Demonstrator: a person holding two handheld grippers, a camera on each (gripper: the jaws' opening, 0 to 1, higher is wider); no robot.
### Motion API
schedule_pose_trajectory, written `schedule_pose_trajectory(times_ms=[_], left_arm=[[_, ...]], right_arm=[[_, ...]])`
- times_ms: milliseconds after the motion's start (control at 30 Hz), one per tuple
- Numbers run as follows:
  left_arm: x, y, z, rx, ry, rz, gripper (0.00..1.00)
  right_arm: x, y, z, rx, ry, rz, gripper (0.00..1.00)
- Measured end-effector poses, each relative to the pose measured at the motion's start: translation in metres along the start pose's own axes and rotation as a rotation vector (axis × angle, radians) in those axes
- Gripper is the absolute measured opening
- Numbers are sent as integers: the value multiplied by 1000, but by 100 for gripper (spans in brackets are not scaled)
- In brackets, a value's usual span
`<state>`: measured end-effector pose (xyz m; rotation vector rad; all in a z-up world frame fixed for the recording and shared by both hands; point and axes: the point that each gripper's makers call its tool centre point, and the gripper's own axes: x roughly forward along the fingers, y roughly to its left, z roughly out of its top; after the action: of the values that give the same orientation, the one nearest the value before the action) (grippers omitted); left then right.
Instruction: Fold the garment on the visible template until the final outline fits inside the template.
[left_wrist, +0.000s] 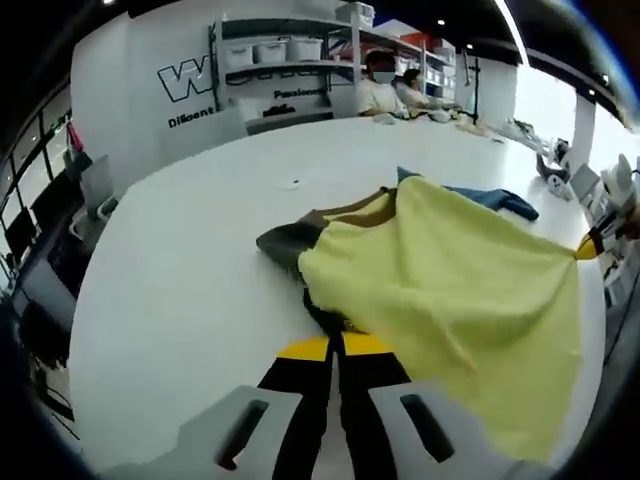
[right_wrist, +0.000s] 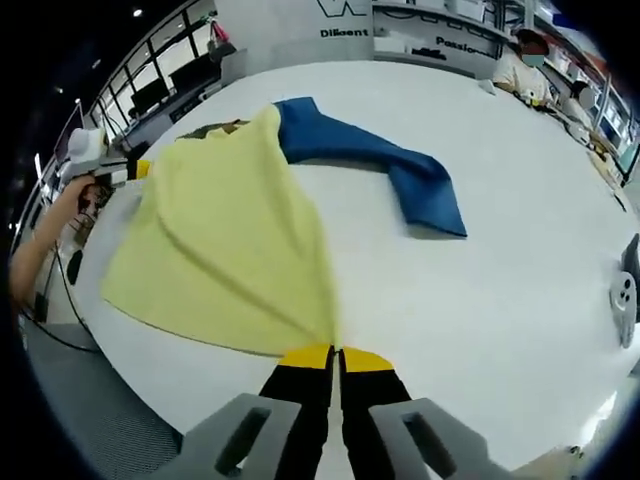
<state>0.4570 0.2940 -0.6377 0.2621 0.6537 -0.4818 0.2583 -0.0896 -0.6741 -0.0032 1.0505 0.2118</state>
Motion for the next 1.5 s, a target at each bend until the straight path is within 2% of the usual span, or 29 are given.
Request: schedule_pose_trajectory(times_ms=[100, 167, 200, 233, 367, 500, 600, 700, 733, 833, 1000, 1100, 1167, 1267, 1367, 1500], left_arm=[[-5, 10, 5, -11, -13, 16, 4], [-10, 24, 7, 2, -12, 70, 4], [-14, 36, 8, 34, 1, 119, 4], [-16, 41, 9, 43, 4, 133, 4], [-23, 44, 18, 20, -26, 123, 4], [-29, 26, 35, 48, -74, 75, 4], [-31, 8, 47, 104, -95, 38, 4], [-31, -12, 58, 126, -112, -12, 4], [-30, -18, 60, 140, -108, -18, 4], [-28, -29, 67, 169, -112, -29, 4], [-24, -45, 72, 190, -114, -25, 4], [-21, -53, 73, 164, -116, -44, 4], [-20, -59, 76, 151, -122, -62, 4], [-16, -70, 80, 140, -125, -82, 4], [-10, -86, 84, 133, -117, -114, 4], [-1, -101, 84, 135, -100, -114, 4]], right_arm=[[-2, -5, -5, 5, 9, -19, 0], [-4, -6, -6, 18, 7, -20, 0], [-5, -8, -8, 29, 8, -25, 0], [-6, -9, -9, 35, 10, -26, 0], [-6, -5, -11, 54, 5, -11, 0], [-4, 2, -16, 6, 36, 5, 0], [-6, 4, -9, -25, 12, -8, 0], [-8, 8, 1, -41, -24, 5, 0], [-8, 7, 2, -40, -33, 2, 1], [-13, 11, 15, -35, -82, 2, 12], [-19, 29, 36, -53, -144, 65, 7], [-20, 40, 45, -120, -165, 79, 12], [-20, 47, 49, -157, -173, 85, 12], [-19, 69, 64, -218, -214, 131, 13], [-15, 80, 71, -239, -220, 154, 13], [-11, 88, 81, -260, -232, 166, 13]])
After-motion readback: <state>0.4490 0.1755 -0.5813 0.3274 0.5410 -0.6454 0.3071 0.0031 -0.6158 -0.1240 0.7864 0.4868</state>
